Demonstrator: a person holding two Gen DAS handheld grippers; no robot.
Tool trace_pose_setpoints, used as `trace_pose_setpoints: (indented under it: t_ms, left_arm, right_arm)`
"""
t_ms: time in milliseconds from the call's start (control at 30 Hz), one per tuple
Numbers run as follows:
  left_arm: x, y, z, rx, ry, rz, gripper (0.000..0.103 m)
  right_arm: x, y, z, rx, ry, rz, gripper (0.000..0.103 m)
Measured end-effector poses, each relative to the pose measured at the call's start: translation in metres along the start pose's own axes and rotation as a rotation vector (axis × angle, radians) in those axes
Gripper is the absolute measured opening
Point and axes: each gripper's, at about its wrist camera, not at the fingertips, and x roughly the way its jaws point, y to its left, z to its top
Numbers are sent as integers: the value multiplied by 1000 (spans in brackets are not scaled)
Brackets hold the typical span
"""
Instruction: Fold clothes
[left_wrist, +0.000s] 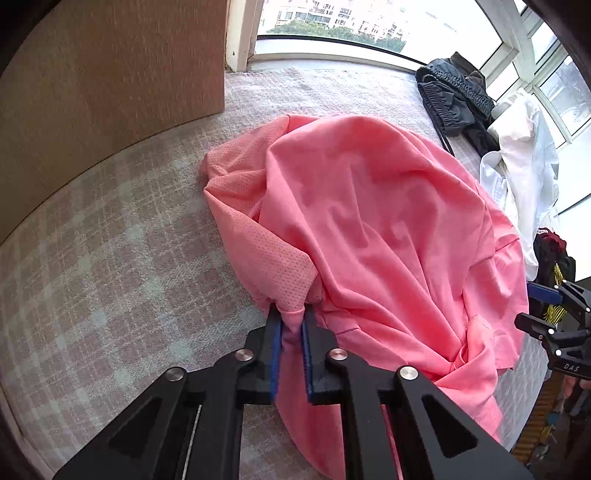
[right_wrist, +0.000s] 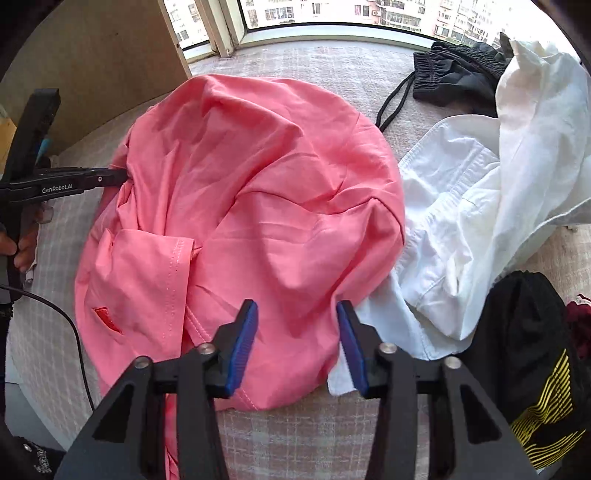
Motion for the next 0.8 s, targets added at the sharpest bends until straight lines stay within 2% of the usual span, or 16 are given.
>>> trace_pose_setpoints:
  t_ms: [33, 133, 267, 333, 433, 533, 600, 667, 700, 733, 767, 800]
  left_arm:
    - [-2, 2, -2, -5, -8, -12, 5]
    - [-22, 10, -14, -33, -46, -63, 4]
    - [-75, 24, -44, -43, -122, -67, 4]
    - [-111, 36, -72, -57, -162, -53, 4]
    - [-161, 46, -125, -84, -181, -6, 4]
    - [-184, 49, -195, -116, -102, 26, 4]
    - [-175, 43, -245, -155, 13, 27, 8]
    - [-165, 41, -286, -193, 110, 31, 9]
    - [-162, 42, -300, -212, 143, 34, 9]
    - [-164, 46, -303, -228, 141, 40, 9]
    - [-167, 50, -305, -245, 139, 46, 9]
    - [-170, 53, -305, -254, 130, 53, 13]
  right_arm:
    - [-1, 3, -1, -17, 0, 25, 3]
    - [-26, 15, -4, -79, -46, 39, 2]
    - [-79, 23, -17, -150, -118, 33, 2]
    - [-105, 22, -29, -177, -139, 12, 2]
    - [-119, 4, -57, -185, -90, -77, 2]
    - [-101, -35, -97, -111, 58, -196, 2]
    - [-84, -58, -121, -79, 151, -283, 2]
    - [-81, -72, -128, -12, 163, -263, 3]
    - [-86, -73, -122, 24, 128, -221, 3]
    - [-90, -71, -116, 44, 92, -174, 9]
    - [-93, -62, -106, 33, 57, -116, 25]
    - [-96, -52, -95, 13, 16, -60, 37]
